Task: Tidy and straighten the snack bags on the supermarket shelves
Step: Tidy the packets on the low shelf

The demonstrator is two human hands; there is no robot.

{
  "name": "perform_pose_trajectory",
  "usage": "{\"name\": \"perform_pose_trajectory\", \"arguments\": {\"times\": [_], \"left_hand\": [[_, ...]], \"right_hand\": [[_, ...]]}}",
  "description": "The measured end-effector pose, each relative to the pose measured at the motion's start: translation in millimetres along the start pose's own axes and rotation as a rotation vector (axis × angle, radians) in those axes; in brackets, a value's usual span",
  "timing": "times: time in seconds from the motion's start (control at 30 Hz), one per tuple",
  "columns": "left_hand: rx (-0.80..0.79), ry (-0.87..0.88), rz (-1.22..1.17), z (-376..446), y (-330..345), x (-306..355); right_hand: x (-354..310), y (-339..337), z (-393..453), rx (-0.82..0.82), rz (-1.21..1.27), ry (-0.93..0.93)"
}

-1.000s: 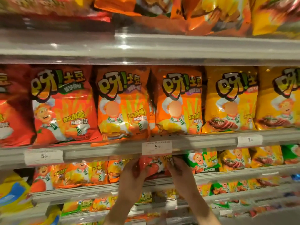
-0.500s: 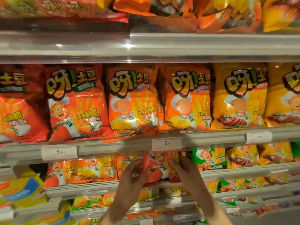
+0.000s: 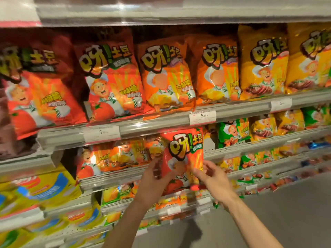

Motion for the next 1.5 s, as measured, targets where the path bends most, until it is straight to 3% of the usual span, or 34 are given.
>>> {"name": "perform_pose_trajectory", "arguments": {"times": [0.3, 0.43, 0.57, 0.7, 0.8, 0.83, 1.03, 1.3, 1.5], "left_hand": [[0.108, -0.033, -0.057, -50.9, -83.4, -36.1], [0.222, -0.051, -0.07, -60.2, -122.7, -50.9], [0.33, -0.037, -0.062, -67.2, -155.7, -60.7], [0.448, -0.043, -0.077, -74.5, -183.2, -61.6], [0.473, -0.057, -0.095, -75.7, -194.2, -61.7], [0.485, -0.056, -0.094, -76.0, -196.9, -60.9], [0.506, -0.019, -0.107, -77.2, -200.6, -54.5], [0.491, 0.002, -0.109, -75.4, -199.4, -51.0], [0.493, -0.001, -0.12, -71.2, -196.1, -46.4]], "right_hand": [[5.6, 98.2, -27.2, -0.184, 0.066, 0.049], [-4.3, 145.8, -24.3, -0.264, 0.188, 0.069], [-12.0, 174.4, -15.1, -0.317, 0.136, 0.038], [-25.9, 173.8, 5.2, -0.189, 0.198, 0.059], [-35.6, 171.9, 25.3, -0.101, -0.355, -0.154], [-35.3, 173.4, 31.9, -0.116, -0.434, -0.174], [-32.3, 186.3, 61.6, -0.062, -0.588, -0.074], [-24.7, 185.1, 64.8, -0.014, -0.428, 0.016], [-36.2, 184.2, 68.4, 0.034, -0.264, -0.082]]}}
Point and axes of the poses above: each hand's wrist, its own z-axis towards the middle knuckle, its own y-axis out of the palm, x = y × z, the point moved 4 cm from there along z, towards the middle knuckle, and after that the axes turned 4 degrees about z, right-handed, at the moved point
